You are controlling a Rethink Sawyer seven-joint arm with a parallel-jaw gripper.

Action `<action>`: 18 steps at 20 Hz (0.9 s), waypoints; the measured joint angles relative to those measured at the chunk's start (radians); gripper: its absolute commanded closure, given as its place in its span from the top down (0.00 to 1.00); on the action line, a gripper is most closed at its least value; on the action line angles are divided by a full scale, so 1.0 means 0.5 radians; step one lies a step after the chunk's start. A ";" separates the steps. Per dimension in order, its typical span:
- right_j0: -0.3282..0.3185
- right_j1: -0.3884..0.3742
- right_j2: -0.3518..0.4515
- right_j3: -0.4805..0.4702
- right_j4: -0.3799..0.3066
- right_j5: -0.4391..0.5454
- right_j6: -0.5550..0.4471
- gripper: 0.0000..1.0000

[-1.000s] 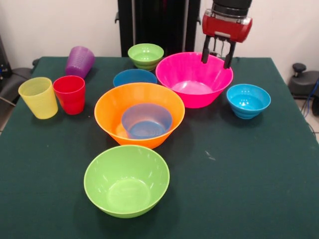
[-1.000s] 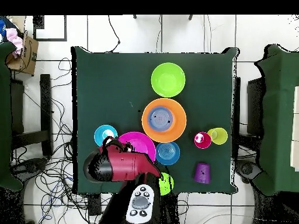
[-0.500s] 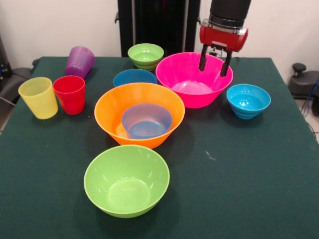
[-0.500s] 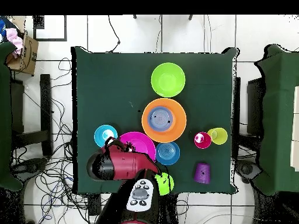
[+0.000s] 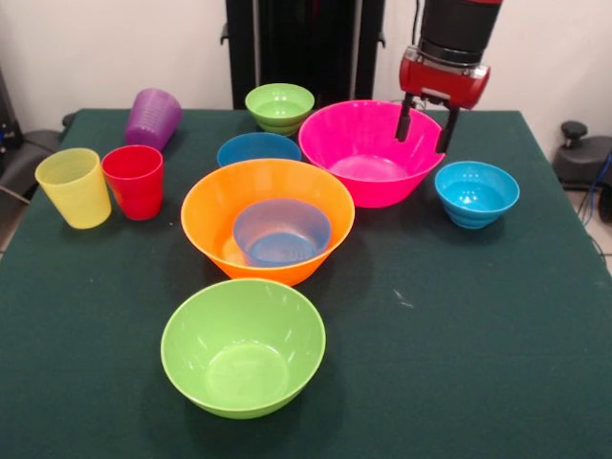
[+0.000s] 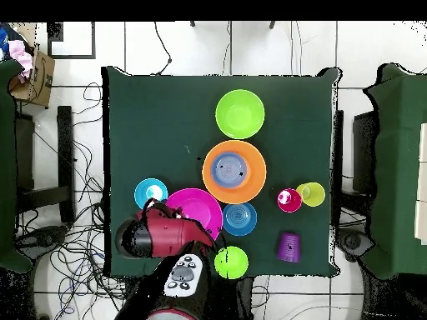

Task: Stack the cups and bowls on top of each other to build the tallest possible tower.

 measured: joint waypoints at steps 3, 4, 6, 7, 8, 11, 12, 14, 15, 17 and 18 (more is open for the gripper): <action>0.055 0.021 -0.011 -0.006 0.047 0.000 0.000 1.00; 0.065 0.026 -0.012 -0.007 0.060 0.000 0.000 1.00; 0.073 0.035 -0.014 -0.008 0.072 0.000 0.000 1.00; 0.077 0.040 -0.015 -0.009 0.079 0.000 0.000 1.00; 0.077 0.042 -0.016 -0.009 0.082 0.000 0.000 1.00; 0.077 0.051 -0.018 -0.009 0.090 0.000 0.000 1.00; 0.077 0.053 -0.018 -0.010 0.091 0.000 0.000 1.00; 0.072 0.054 -0.018 -0.010 0.091 0.000 0.000 1.00; 0.064 0.054 -0.016 -0.009 0.091 0.000 0.000 1.00; 0.044 0.055 -0.010 -0.010 0.089 0.000 0.000 1.00; 0.001 0.064 0.009 -0.010 0.072 -0.009 0.000 1.00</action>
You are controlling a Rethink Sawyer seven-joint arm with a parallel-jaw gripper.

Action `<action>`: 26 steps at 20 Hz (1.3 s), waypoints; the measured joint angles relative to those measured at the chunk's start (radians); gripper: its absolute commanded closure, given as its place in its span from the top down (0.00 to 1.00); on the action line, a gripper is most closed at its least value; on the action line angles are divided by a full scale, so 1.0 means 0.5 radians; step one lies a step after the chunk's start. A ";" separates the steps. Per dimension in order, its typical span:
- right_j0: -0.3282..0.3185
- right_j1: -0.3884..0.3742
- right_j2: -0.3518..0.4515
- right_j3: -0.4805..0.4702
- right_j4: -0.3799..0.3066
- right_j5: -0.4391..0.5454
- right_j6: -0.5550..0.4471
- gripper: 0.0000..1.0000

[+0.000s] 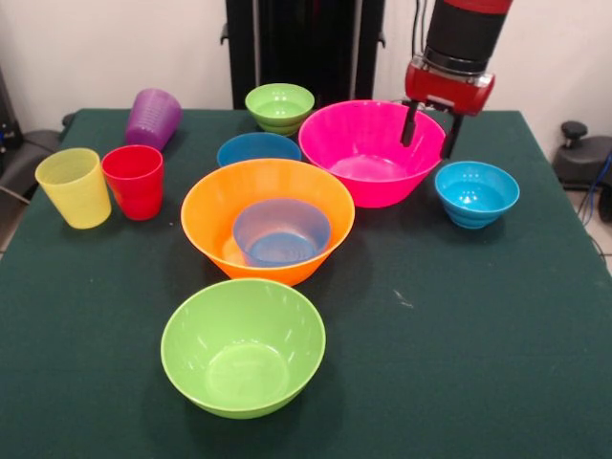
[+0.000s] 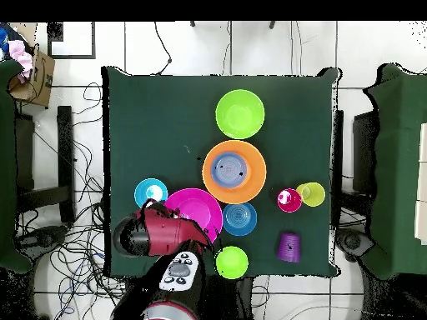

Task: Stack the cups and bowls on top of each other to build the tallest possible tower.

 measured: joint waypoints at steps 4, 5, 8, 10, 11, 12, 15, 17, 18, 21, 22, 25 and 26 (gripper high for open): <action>-0.058 0.024 0.026 -0.002 -0.040 -0.037 0.000 1.00; -0.077 0.033 0.036 -0.003 -0.057 -0.071 0.000 1.00; -0.079 0.048 0.038 -0.003 -0.073 -0.138 0.000 1.00; -0.070 0.063 0.039 -0.003 -0.074 -0.182 0.000 1.00; -0.066 0.069 0.041 -0.003 -0.074 -0.199 0.000 1.00; -0.063 0.073 0.042 -0.003 -0.074 -0.207 0.000 1.00; -0.052 0.076 0.045 -0.002 -0.075 -0.212 0.000 1.00; -0.050 0.076 0.045 -0.002 -0.075 -0.212 0.000 1.00; -0.051 0.076 0.045 -0.002 -0.075 -0.212 0.000 1.00; -0.051 0.073 0.045 -0.002 -0.075 -0.212 0.000 1.00; -0.051 0.072 0.045 -0.002 -0.075 -0.212 0.000 1.00; -0.051 0.049 0.046 0.001 -0.075 -0.212 0.000 1.00; -0.051 0.041 0.047 0.003 -0.075 -0.212 0.000 1.00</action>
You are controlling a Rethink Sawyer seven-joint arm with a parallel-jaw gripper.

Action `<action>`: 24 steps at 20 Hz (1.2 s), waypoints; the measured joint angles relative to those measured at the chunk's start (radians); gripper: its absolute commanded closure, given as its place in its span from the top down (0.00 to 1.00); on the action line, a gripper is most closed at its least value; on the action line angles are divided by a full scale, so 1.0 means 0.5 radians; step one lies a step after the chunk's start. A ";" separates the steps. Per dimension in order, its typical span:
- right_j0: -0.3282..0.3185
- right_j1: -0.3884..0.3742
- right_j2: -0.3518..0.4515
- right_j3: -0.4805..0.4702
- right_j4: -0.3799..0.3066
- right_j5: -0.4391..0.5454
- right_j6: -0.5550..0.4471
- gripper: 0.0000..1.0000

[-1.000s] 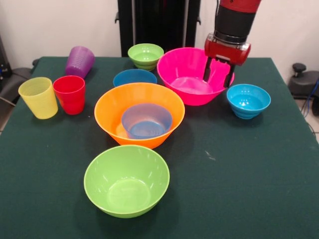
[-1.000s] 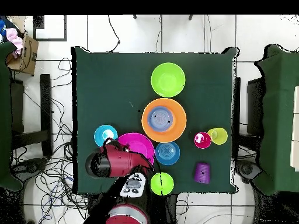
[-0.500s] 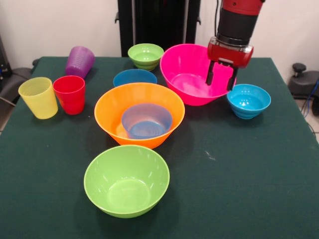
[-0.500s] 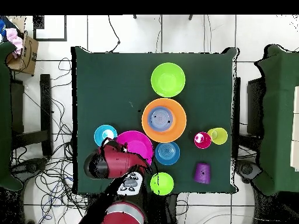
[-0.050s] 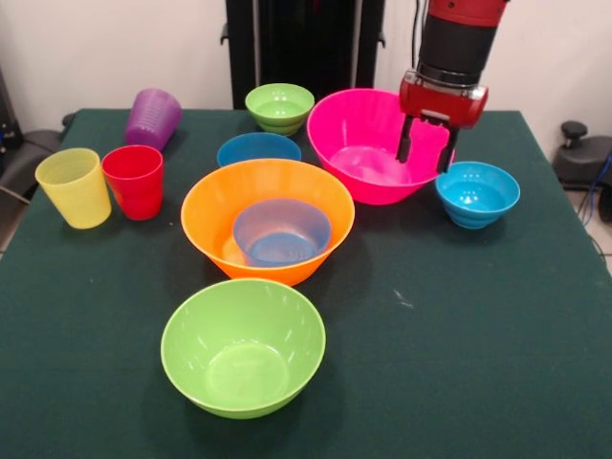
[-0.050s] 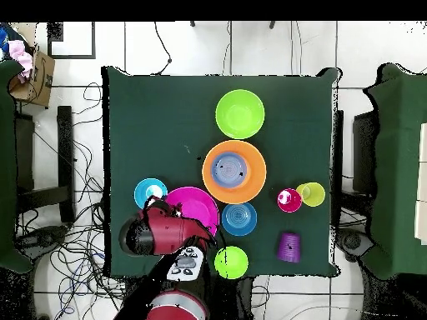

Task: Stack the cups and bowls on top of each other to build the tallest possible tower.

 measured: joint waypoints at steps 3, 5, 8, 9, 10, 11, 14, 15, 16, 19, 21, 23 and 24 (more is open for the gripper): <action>0.000 -0.049 0.004 0.013 0.000 0.000 0.000 1.00; 0.000 -0.069 0.007 0.018 0.000 0.000 0.000 1.00; 0.000 -0.122 0.012 0.023 0.000 0.000 0.000 1.00; 0.000 -0.131 0.013 0.023 0.000 0.000 0.000 1.00; 0.000 -0.144 0.015 0.023 0.000 0.000 0.000 1.00; 0.000 -0.158 0.017 0.023 -0.001 0.000 0.000 1.00; 0.000 -0.172 0.021 0.023 -0.001 0.000 0.000 1.00; 0.000 -0.172 0.023 0.023 -0.001 0.000 0.000 1.00; 0.000 -0.172 0.025 0.023 -0.001 0.000 0.000 1.00; 0.000 -0.170 0.031 0.023 -0.001 0.000 0.000 1.00; 0.001 -0.167 0.035 0.023 -0.001 0.000 0.000 1.00; 0.002 -0.161 0.039 0.023 -0.001 0.000 0.000 1.00; 0.003 -0.156 0.041 0.023 -0.001 0.000 0.000 1.00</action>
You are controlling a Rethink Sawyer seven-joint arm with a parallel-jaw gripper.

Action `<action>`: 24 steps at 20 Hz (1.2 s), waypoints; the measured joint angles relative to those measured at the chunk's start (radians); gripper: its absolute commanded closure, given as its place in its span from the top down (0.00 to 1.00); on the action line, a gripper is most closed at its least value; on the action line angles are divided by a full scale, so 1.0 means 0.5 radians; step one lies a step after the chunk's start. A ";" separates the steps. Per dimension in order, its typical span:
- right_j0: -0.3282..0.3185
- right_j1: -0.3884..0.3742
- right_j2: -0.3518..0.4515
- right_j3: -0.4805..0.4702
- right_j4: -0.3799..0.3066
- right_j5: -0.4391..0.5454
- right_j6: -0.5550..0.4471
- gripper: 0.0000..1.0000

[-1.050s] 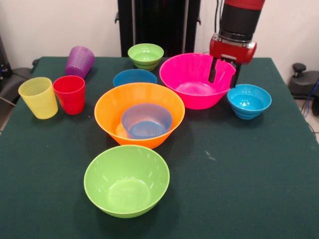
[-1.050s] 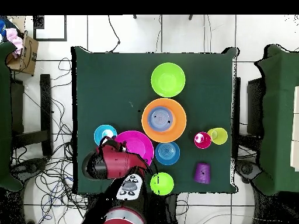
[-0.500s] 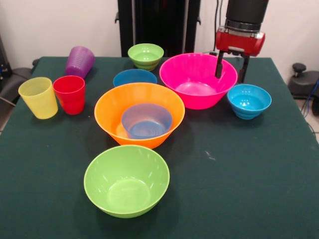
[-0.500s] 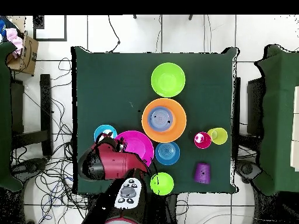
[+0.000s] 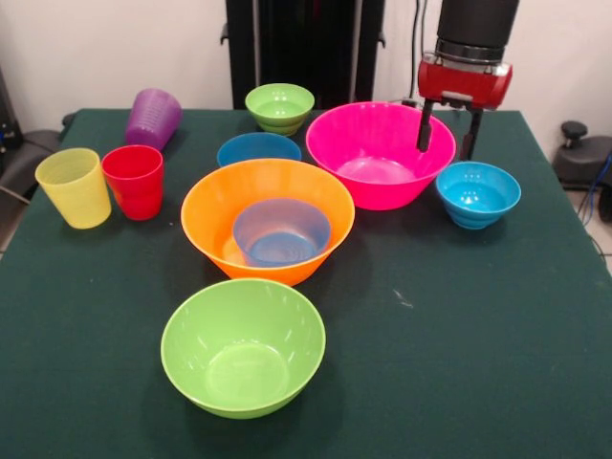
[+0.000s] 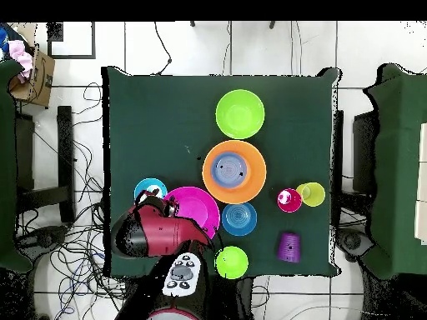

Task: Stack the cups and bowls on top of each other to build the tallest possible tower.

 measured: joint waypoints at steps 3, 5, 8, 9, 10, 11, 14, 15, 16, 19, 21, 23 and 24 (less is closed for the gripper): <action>0.000 0.018 0.008 0.000 0.000 0.000 0.000 1.00; 0.002 0.039 0.014 0.000 0.000 0.000 0.000 1.00; 0.002 0.067 0.023 0.000 0.000 0.000 0.000 1.00; 0.001 0.075 0.029 0.000 -0.004 0.000 0.000 1.00; 0.001 0.084 0.035 0.000 -0.007 0.000 0.000 1.00; 0.001 0.089 0.038 0.000 -0.010 0.000 0.000 1.00; 0.002 0.112 0.050 0.000 -0.021 0.000 0.000 1.00; 0.003 0.115 0.051 -0.001 -0.021 0.000 0.000 1.00; 0.005 0.128 0.054 -0.001 -0.021 0.000 0.000 1.00; 0.016 0.157 0.054 -0.001 -0.021 0.000 0.000 1.00; 0.023 0.172 0.054 -0.001 -0.021 0.000 0.000 1.00; 0.039 0.201 0.054 -0.001 -0.021 0.000 0.000 1.00; 0.045 0.211 0.054 -0.001 -0.021 0.000 0.000 1.00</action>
